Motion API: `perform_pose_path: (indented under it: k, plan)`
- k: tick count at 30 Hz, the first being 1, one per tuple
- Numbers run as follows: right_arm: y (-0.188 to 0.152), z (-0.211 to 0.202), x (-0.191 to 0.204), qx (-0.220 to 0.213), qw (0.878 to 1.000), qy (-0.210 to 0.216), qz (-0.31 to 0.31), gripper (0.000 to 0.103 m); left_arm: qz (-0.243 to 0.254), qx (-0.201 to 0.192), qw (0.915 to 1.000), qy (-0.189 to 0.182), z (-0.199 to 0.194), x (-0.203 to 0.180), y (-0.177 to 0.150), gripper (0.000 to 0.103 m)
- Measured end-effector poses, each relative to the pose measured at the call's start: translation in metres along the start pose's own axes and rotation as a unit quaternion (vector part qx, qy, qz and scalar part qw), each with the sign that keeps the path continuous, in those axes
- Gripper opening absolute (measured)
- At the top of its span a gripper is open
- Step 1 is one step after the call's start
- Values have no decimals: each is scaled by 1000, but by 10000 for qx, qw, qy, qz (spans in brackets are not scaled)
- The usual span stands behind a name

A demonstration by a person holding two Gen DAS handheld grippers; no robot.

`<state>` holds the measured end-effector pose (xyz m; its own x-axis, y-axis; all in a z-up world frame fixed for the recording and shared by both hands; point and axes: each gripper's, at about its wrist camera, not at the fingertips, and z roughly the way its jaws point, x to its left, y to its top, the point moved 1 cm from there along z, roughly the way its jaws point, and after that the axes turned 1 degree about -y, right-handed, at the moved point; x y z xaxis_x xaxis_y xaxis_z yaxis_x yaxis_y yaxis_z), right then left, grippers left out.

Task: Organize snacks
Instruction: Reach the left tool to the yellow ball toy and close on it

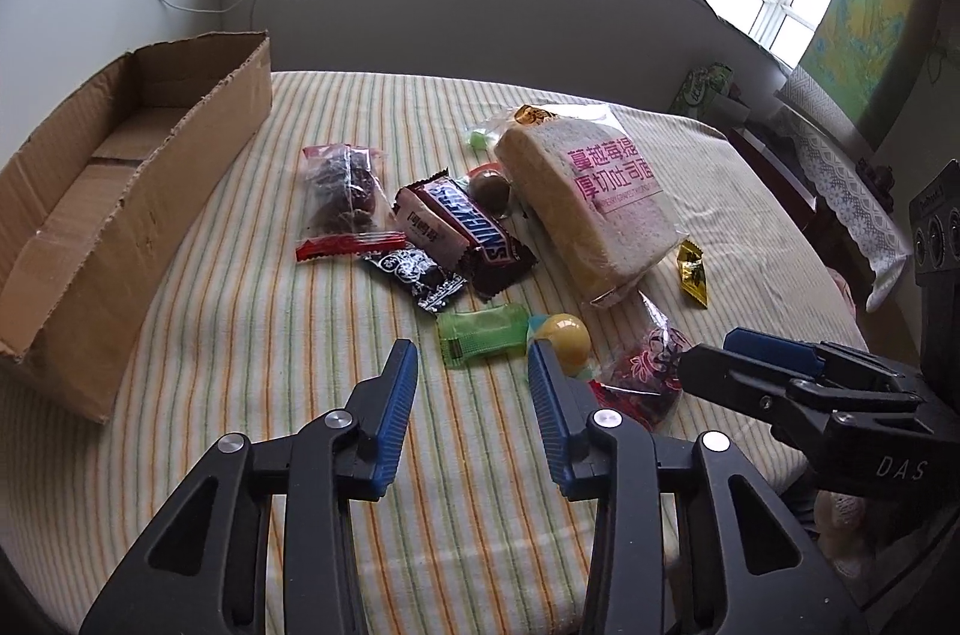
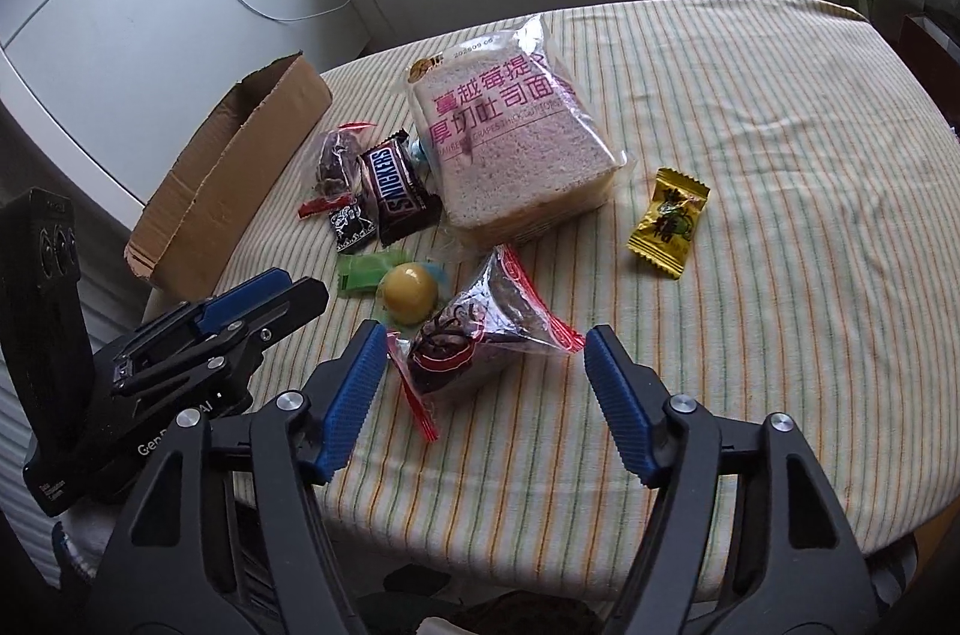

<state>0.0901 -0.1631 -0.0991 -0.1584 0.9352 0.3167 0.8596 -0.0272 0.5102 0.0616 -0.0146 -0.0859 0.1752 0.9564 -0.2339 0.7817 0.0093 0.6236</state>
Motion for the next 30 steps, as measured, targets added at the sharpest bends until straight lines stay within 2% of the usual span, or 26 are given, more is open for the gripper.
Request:
perform_pose_path:
  k: [7, 13, 15, 18, 23, 30]
  plan:
    - [3, 17, 1, 103, 9996, -236, 117, 71, 300, 88, 9994, -154, 6, -1, 6, 33]
    - [8, 28, 4, 148, 9986, -484, -121, 66, 391, 131, 9987, -288, 9, -5, 3, 32]
    - [9, 28, 7, 123, 9978, -592, -257, 60, 462, 146, 9983, -312, 11, -8, 3, 32]
    - [10, 25, 5, 102, 9963, -748, -411, 57, 538, 177, 9979, -322, 15, -12, 2, 32]
    - [10, 19, -6, 13, 9920, -1106, -610, 56, 637, 223, 9970, -366, 22, -20, 3, 32]
    - [17, 8, -31, -6, 9920, -1194, -404, 56, 842, 279, 9955, -320, 33, -35, 4, 32]
